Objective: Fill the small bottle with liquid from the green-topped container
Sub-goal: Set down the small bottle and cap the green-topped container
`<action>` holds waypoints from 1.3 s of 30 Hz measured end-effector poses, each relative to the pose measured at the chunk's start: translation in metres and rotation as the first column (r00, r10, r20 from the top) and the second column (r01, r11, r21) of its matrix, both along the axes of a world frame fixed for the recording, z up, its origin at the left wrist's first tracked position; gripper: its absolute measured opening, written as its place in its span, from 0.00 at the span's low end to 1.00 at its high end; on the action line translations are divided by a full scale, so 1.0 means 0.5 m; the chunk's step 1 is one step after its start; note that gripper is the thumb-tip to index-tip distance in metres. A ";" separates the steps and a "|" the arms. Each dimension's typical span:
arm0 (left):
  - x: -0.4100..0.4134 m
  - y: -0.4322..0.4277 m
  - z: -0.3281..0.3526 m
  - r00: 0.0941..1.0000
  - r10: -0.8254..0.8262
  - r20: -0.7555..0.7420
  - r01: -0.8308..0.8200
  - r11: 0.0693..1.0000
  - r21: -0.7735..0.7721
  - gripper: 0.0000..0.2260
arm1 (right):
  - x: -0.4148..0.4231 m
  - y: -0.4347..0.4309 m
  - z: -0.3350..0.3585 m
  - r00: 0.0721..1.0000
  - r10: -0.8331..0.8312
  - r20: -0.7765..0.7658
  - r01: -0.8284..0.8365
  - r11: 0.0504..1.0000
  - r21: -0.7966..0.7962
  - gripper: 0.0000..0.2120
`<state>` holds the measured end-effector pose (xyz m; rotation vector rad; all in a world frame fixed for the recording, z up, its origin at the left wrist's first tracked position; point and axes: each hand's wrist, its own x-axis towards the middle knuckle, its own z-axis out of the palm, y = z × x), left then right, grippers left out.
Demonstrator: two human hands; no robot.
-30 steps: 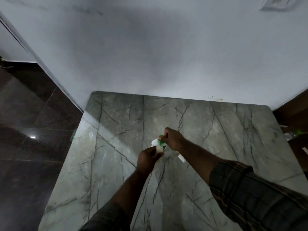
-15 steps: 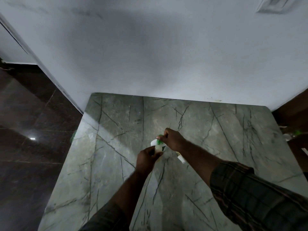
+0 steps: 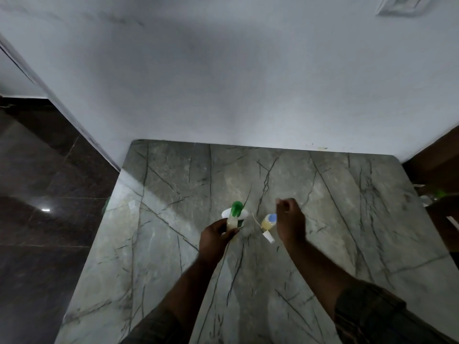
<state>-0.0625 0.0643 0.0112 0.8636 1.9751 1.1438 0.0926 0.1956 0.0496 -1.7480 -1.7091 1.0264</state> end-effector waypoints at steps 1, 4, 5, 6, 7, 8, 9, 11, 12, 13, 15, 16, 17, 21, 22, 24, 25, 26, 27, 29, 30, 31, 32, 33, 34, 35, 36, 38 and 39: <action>0.000 -0.001 0.000 1.000 -0.001 0.005 0.001 1.000 0.005 0.14 | 0.030 -0.003 -0.021 0.993 -0.119 0.011 0.119 0.993 -0.006 0.13; -0.001 -0.003 -0.008 0.999 0.009 0.042 -0.010 1.000 0.011 0.14 | 0.098 -0.013 -0.090 0.948 -0.309 0.073 0.315 0.944 -0.092 0.13; 0.000 -0.004 -0.010 0.998 0.012 0.054 -0.012 1.000 0.012 0.14 | 0.110 -0.016 -0.109 0.949 -0.304 0.087 0.313 0.942 -0.123 0.13; 0.001 -0.003 -0.010 0.998 0.011 0.060 -0.012 1.000 0.010 0.15 | 0.119 -0.020 -0.126 0.957 -0.274 0.093 0.286 0.946 -0.154 0.12; 0.003 -0.003 -0.010 0.998 0.010 0.066 -0.011 1.000 0.008 0.15 | 0.124 -0.025 -0.141 0.971 -0.223 0.088 0.236 0.954 -0.183 0.11; 0.004 -0.004 -0.010 0.997 0.012 0.072 -0.013 1.000 0.006 0.15 | 0.124 -0.030 -0.154 0.984 -0.158 0.078 0.171 0.963 -0.208 0.10; 0.005 -0.004 -0.010 0.997 0.016 0.082 -0.017 1.000 0.008 0.15 | 0.123 -0.035 -0.168 0.994 -0.081 0.075 0.096 0.970 -0.224 0.11; 0.006 -0.005 -0.008 0.994 0.029 0.102 -0.030 0.999 0.013 0.14 | 0.115 -0.042 -0.196 0.989 0.073 0.126 -0.043 0.972 -0.231 0.15; 0.007 -0.005 -0.007 0.993 0.032 0.110 -0.034 0.999 0.014 0.14 | 0.109 -0.043 -0.207 0.977 0.134 0.166 -0.094 0.968 -0.231 0.18; 0.006 -0.004 -0.005 0.993 0.032 0.112 -0.034 0.999 0.013 0.14 | 0.104 -0.041 -0.217 0.963 0.178 0.201 -0.131 0.965 -0.228 0.21; 0.004 -0.005 -0.003 0.993 0.029 0.113 -0.031 0.999 0.014 0.13 | 0.092 -0.036 -0.234 0.948 0.217 0.233 -0.164 0.960 -0.227 0.21; 0.002 -0.007 -0.003 0.992 0.028 0.120 -0.030 0.999 0.019 0.13 | 0.085 -0.034 -0.242 0.947 0.218 0.237 -0.165 0.960 -0.225 0.19; 0.001 -0.009 -0.003 0.991 0.027 0.129 -0.030 0.999 0.022 0.13 | 0.079 -0.032 -0.247 0.946 0.213 0.243 -0.161 0.962 -0.220 0.18; -0.002 -0.018 -0.008 0.990 0.021 0.137 -0.025 0.999 0.022 0.10 | 0.060 -0.038 -0.254 0.922 0.227 0.314 -0.161 0.961 -0.224 0.15; -0.001 -0.019 -0.008 0.991 0.019 0.131 -0.022 1.000 0.018 0.09 | 0.057 -0.043 -0.252 0.920 0.233 0.314 -0.166 0.960 -0.225 0.15; 0.000 -0.022 -0.010 0.993 0.018 0.115 -0.018 1.000 0.000 0.08 | 0.052 -0.058 -0.244 0.916 0.245 0.317 -0.184 0.960 -0.209 0.14; 0.001 -0.022 -0.011 0.995 0.016 0.100 -0.015 1.000 -0.011 0.08 | 0.051 -0.068 -0.241 0.912 0.251 0.324 -0.194 0.961 -0.200 0.13; 0.002 -0.023 -0.010 0.996 0.012 0.083 -0.011 1.000 -0.021 0.09 | 0.052 -0.081 -0.236 0.911 0.253 0.324 -0.195 0.960 -0.201 0.12; 0.004 -0.023 -0.008 0.997 0.011 0.074 -0.008 0.999 -0.031 0.10 | 0.054 -0.095 -0.230 0.915 0.252 0.315 -0.191 0.959 -0.211 0.10; 0.009 -0.025 -0.005 0.997 0.011 0.076 -0.008 0.999 -0.042 0.12 | 0.068 -0.126 -0.215 0.927 0.254 0.277 -0.189 0.952 -0.242 0.08; 0.011 -0.026 -0.005 0.997 0.013 0.077 -0.009 0.999 -0.051 0.13 | 0.077 -0.142 -0.205 0.938 0.253 0.239 -0.186 0.945 -0.268 0.07; 0.015 -0.027 -0.002 0.997 0.017 0.080 -0.013 0.998 -0.058 0.14 | 0.088 -0.156 -0.193 0.956 0.237 0.174 -0.178 0.938 -0.297 0.07; 0.017 -0.029 0.000 0.996 0.020 0.082 -0.015 0.998 -0.060 0.14 | 0.099 -0.169 -0.185 0.976 0.199 0.093 -0.160 0.932 -0.324 0.07; 0.020 -0.030 0.002 0.996 0.023 0.088 -0.018 0.998 -0.057 0.14 | 0.112 -0.178 -0.177 0.988 0.152 0.017 -0.138 0.931 -0.338 0.06; 0.023 -0.030 0.003 0.996 0.023 0.091 -0.018 0.998 -0.055 0.14 | 0.126 -0.185 -0.169 0.993 0.110 -0.049 -0.120 0.935 -0.333 0.05; 0.026 -0.031 0.004 0.995 0.023 0.094 -0.018 0.998 -0.056 0.14 | 0.139 -0.187 -0.159 0.992 0.067 -0.111 -0.099 0.945 -0.312 0.04; 0.028 -0.032 0.008 0.996 0.018 0.091 -0.013 0.998 -0.056 0.14 | 0.153 -0.186 -0.148 0.986 0.013 -0.169 -0.063 0.955 -0.291 0.04; 0.035 -0.032 0.013 0.996 0.008 0.083 -0.004 0.999 -0.041 0.14 | 0.173 -0.175 -0.115 0.957 -0.110 -0.270 0.035 0.963 -0.267 0.04; 0.038 -0.031 0.015 0.997 0.005 0.083 -0.002 0.999 -0.034 0.15 | 0.180 -0.166 -0.092 0.937 -0.156 -0.313 0.077 0.965 -0.252 0.04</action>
